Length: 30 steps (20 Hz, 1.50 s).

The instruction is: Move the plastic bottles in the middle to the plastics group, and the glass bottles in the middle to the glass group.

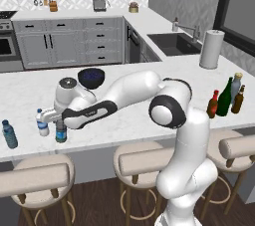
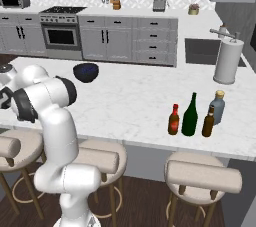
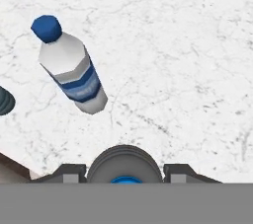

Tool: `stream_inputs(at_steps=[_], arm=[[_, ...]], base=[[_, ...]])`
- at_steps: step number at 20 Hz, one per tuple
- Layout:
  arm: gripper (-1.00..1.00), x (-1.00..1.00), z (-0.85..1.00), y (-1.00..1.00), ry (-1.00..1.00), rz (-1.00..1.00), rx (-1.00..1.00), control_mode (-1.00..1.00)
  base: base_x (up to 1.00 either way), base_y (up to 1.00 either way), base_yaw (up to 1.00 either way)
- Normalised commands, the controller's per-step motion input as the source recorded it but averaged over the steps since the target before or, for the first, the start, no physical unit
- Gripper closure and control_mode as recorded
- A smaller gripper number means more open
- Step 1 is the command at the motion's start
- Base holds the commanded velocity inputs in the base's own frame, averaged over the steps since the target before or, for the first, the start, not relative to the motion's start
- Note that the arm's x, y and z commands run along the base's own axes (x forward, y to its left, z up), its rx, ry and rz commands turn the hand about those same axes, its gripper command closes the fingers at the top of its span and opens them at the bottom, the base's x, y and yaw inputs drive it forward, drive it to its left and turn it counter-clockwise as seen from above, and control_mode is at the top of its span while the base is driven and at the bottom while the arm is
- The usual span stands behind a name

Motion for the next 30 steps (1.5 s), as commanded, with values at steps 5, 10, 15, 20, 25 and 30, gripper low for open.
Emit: stream_inputs(at_steps=[5,10,15,20,25,30], arm=[[1.0,0.02,-0.18,0.08,0.0,0.0,0.0,-1.0],[1.0,0.14,-0.01,0.22,-0.01,0.0,0.0,-1.0],[1.0,0.19,0.0,0.23,-0.01,0.0,0.0,-1.0],[1.0,0.01,-0.28,0.19,0.0,0.0,-0.02,-1.0],[1.0,0.0,-0.32,0.08,0.0,0.0,0.0,-1.0],[-1.0,-0.05,-0.28,-0.05,0.0,0.0,0.0,-1.0]], base=[[0.0,0.0,0.0],[0.0,0.0,0.0],[0.0,0.0,0.0],[0.0,0.0,0.0],[0.0,0.0,0.0],[0.0,0.0,0.0]])
